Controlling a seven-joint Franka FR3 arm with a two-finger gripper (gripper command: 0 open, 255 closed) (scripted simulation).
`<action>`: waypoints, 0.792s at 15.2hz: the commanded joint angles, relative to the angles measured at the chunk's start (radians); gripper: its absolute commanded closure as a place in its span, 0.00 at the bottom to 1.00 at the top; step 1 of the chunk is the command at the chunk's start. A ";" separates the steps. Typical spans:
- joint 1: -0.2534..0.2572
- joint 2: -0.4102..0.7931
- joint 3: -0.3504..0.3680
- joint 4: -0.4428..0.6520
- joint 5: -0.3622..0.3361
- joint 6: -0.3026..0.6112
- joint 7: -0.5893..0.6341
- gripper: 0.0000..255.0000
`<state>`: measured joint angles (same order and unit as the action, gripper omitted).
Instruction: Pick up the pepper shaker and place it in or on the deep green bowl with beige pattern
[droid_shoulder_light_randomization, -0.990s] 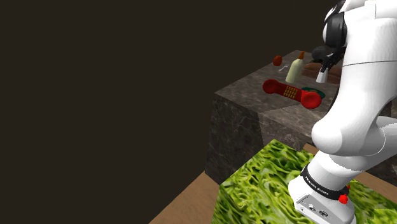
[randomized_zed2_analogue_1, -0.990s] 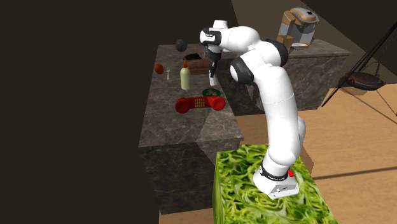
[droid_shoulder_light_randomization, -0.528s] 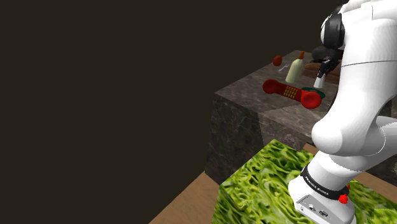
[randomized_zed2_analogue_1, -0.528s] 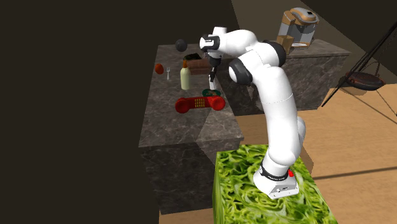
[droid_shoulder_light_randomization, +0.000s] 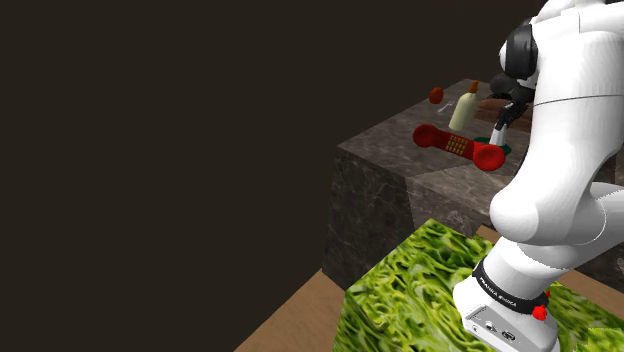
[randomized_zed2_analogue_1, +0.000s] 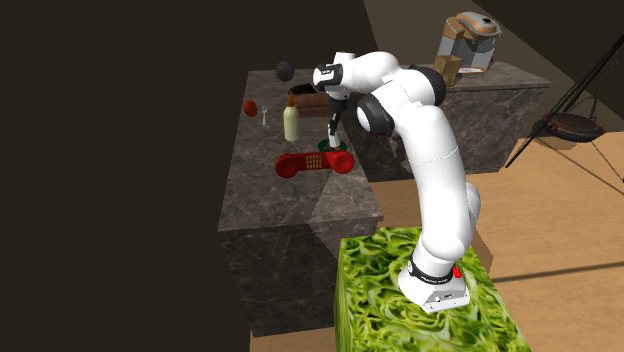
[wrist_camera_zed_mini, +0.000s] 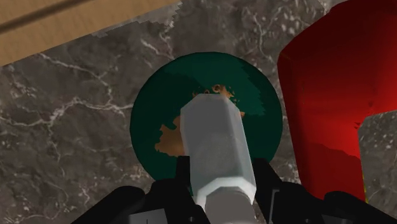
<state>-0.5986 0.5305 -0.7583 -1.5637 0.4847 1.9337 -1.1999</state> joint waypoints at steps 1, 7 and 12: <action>0.000 0.001 0.000 -0.002 0.001 0.003 0.000 1.00; 0.000 0.001 0.001 -0.001 0.001 0.003 0.000 0.00; 0.000 -0.010 -0.006 0.016 -0.009 -0.023 0.006 0.00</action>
<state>-0.6004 0.5283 -0.7601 -1.5553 0.4822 1.9243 -1.1987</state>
